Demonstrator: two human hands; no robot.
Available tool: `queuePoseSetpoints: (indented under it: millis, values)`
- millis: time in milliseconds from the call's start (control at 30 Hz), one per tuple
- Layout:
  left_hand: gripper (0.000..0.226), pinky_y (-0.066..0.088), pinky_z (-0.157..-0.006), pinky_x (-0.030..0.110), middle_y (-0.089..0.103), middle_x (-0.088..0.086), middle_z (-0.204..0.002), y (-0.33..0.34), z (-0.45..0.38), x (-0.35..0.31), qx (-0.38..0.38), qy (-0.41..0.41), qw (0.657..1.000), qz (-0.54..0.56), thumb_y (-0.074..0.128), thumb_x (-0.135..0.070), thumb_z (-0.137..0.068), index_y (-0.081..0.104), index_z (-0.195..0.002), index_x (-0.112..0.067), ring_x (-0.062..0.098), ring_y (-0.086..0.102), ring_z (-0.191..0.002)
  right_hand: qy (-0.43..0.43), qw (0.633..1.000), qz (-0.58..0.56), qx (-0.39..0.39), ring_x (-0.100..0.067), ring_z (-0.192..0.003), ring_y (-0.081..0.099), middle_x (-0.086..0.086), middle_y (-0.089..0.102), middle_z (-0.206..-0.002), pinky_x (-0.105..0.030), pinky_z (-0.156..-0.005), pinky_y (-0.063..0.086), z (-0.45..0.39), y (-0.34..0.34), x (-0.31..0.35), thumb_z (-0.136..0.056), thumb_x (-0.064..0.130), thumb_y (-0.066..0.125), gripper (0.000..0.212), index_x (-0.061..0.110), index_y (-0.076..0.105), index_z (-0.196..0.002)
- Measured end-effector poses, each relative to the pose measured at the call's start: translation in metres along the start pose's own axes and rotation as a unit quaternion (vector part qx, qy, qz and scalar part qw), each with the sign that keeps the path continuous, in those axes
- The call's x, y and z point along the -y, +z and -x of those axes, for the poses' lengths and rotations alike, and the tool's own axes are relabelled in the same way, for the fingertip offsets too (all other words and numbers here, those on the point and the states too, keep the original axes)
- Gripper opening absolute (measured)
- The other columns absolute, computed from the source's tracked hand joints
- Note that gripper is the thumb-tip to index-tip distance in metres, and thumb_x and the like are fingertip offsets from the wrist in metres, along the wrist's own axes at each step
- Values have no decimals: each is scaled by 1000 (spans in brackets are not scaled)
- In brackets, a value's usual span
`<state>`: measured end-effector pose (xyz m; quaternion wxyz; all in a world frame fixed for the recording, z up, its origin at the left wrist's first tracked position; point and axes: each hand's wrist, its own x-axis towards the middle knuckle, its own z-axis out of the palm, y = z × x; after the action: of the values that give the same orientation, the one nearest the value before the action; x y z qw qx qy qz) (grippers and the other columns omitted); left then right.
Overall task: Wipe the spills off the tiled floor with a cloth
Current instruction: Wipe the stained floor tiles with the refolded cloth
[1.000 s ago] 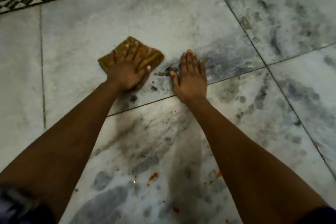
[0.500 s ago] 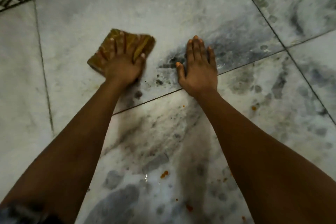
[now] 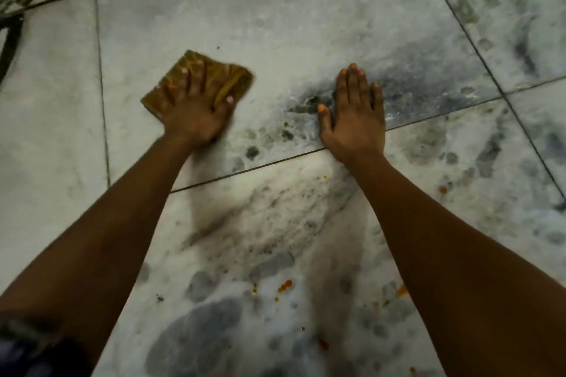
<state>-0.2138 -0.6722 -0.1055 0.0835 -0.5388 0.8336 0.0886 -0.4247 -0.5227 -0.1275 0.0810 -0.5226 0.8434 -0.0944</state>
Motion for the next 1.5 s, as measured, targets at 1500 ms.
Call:
queuePoseSetpoints:
  millis: [1500]
  values:
    - [58,-11,-107,60,-7,8,-158,36,108,-26,-52,-119,990,46,24,-50,-96,1,-147,-36,31,-7,-144,-16,1000,-2,-17,-29,-145,7,-18,8,-157,-43,-117,0,24,16,62,-93,42,19,69,1,9,-148]
